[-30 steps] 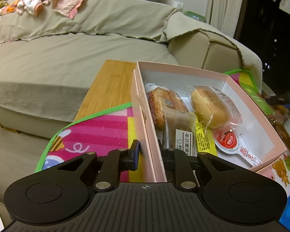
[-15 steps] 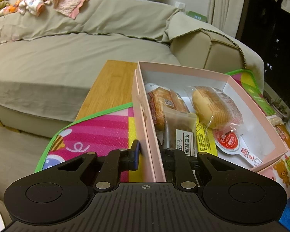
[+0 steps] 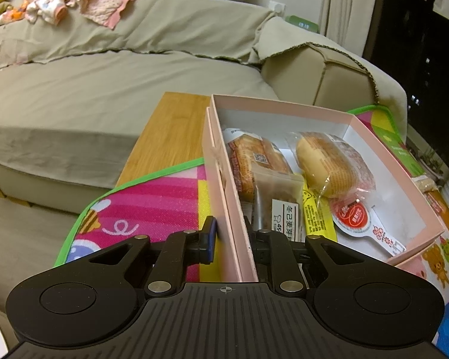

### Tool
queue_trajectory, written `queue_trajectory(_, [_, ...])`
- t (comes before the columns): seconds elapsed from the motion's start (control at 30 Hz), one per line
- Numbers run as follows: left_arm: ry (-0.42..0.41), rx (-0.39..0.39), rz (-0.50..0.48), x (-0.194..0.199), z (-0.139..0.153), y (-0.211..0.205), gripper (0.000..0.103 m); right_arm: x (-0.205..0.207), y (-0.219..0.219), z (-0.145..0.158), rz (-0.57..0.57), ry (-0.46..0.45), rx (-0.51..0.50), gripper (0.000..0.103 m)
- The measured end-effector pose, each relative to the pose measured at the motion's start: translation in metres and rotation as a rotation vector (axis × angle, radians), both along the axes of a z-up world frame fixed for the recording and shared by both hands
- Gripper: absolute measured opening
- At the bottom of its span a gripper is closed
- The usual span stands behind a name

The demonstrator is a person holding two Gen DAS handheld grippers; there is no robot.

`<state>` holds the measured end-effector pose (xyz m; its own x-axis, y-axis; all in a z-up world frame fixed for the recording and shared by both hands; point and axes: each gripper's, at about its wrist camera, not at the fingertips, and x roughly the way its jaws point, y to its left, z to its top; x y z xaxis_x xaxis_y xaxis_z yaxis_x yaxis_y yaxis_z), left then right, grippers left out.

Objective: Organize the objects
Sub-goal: 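Grasp the chocolate tray edge with the right tool, then carry the chocolate tray into the pink box and release it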

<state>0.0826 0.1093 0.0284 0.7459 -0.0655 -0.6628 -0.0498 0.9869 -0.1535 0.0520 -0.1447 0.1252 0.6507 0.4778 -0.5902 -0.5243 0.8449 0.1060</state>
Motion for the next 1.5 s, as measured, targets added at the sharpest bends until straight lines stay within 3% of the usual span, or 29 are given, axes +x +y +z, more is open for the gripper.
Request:
queue_trajectory(0.07, [-0.002, -0.003, 0.002, -0.001, 0.000, 0.001, 0.019, -0.008, -0.002, -0.006, 0.003, 0.000, -0.038, 0.081])
queue_trajectory(0.17, [0.000, -0.003, 0.002, -0.001, 0.000, 0.000, 0.019, -0.024, -0.003, -0.024, 0.035, 0.037, -0.095, 0.085])
queue_trajectory(0.33, [-0.002, -0.004, 0.003, -0.001, -0.001, 0.000, 0.019, -0.050, 0.006, -0.070, 0.112, 0.171, -0.192, 0.085])
queue_trajectory(0.47, [0.000, -0.001, 0.001, -0.001, -0.001, 0.001, 0.019, -0.058, 0.016, -0.095, 0.108, 0.172, -0.260, 0.085])
queue_trajectory(0.63, [0.000, 0.000, 0.001, -0.001, -0.001, 0.000, 0.019, -0.047, 0.014, -0.105, 0.069, 0.201, -0.230, 0.086])
queue_trajectory(0.7, [0.000, -0.001, 0.002, -0.001, -0.001, 0.000, 0.019, -0.051, 0.015, -0.105, 0.079, 0.186, -0.234, 0.078])
queue_trajectory(0.83, [0.000, 0.000, 0.001, -0.002, -0.001, 0.001, 0.019, -0.055, 0.021, -0.104, 0.109, 0.174, -0.234, 0.077])
queue_trajectory(0.87, [0.000, 0.000, 0.001, -0.002, -0.001, 0.001, 0.019, -0.056, 0.021, -0.103, 0.115, 0.173, -0.231, 0.071])
queue_trajectory(0.93, [0.000, -0.001, 0.001, -0.002, -0.001, 0.001, 0.019, -0.054, 0.021, -0.097, 0.126, 0.184, -0.208, 0.043])
queue_trajectory(0.97, [0.000, 0.000, 0.002, -0.002, -0.001, 0.001, 0.019, -0.051, 0.018, -0.090, 0.119, 0.184, -0.195, 0.037])
queue_trajectory(1.1, [0.000, -0.003, 0.000, -0.002, -0.001, 0.001, 0.019, -0.039, 0.007, -0.063, 0.108, 0.148, -0.144, 0.037])
queue_trajectory(1.2, [0.000, -0.002, -0.002, -0.001, 0.000, 0.001, 0.019, -0.035, 0.006, -0.059, 0.094, 0.114, -0.183, 0.046])
queue_trajectory(1.27, [-0.001, -0.004, -0.001, -0.001, 0.000, 0.002, 0.019, -0.036, 0.007, -0.065, 0.100, 0.132, -0.200, 0.071])
queue_trajectory(1.5, [0.000, -0.003, -0.001, -0.001, 0.000, 0.001, 0.019, -0.048, 0.023, -0.097, 0.124, 0.175, -0.241, 0.079])
